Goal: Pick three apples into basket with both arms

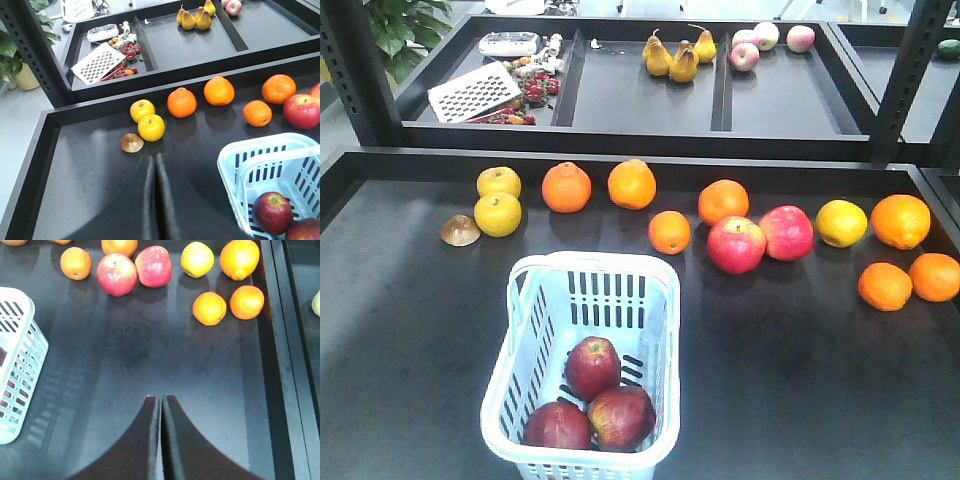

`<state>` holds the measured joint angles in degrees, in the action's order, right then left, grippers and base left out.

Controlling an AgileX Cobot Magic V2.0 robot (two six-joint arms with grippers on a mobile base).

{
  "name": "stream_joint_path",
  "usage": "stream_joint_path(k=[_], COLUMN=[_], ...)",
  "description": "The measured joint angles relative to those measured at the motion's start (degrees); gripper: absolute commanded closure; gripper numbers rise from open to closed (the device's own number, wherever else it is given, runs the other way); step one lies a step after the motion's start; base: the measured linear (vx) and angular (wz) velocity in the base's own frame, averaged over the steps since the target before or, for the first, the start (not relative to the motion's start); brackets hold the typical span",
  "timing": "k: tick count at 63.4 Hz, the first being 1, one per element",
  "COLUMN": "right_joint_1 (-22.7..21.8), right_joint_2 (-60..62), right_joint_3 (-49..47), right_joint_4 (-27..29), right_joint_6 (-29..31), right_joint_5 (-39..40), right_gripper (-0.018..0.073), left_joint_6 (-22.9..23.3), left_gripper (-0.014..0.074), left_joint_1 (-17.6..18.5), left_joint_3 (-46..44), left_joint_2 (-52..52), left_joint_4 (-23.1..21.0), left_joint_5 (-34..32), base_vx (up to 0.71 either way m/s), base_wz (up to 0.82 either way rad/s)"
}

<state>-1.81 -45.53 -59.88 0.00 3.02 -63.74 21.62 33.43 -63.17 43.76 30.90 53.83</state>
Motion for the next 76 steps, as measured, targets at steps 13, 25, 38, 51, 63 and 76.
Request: stream_joint_path(k=[13, 25, 38, 51, 63, 76], right_joint_1=[0.0, 0.0, 0.0, 0.0, 0.0, 0.0], right_joint_2=[0.0, 0.0, 0.0, 0.0, 0.0, 0.0], right_joint_3=[0.0, 0.0, 0.0, 0.0, 0.0, 0.0], right_joint_4=[0.0, 0.0, 0.0, 0.0, 0.0, 0.0], right_joint_6=[0.0, 0.0, 0.0, 0.0, 0.0, 0.0], right_joint_5=[-0.6, -0.8, -1.1, -1.4, -1.5, -1.5], right_gripper=[0.0568, 0.0568, 0.0568, 0.0568, 0.0568, 0.0568], left_joint_6=[0.0, 0.0, 0.0, -5.3, -17.2, -22.3], left_gripper=[0.0603, 0.0603, 0.0603, 0.0603, 0.0603, 0.0603], left_joint_1=[0.0, -0.1, -6.2, -15.4, -22.6, -27.0], left_joint_3=[0.0, 3.2, 15.4, 28.2, 40.1, 53.3], left_joint_2=[-0.5, -4.9, -13.9, -24.8, -33.0, -39.1], left_joint_4=[-0.2, -1.8, -4.2, -9.9, -21.7, -29.3], left_joint_5=[0.0, -2.0, -12.8, -22.9, -31.1, -41.9], base_vx=[0.00, 0.00, 0.00, 0.00, 0.00, 0.00], base_wz=[0.00, 0.00, 0.00, 0.00, 0.00, 0.00])
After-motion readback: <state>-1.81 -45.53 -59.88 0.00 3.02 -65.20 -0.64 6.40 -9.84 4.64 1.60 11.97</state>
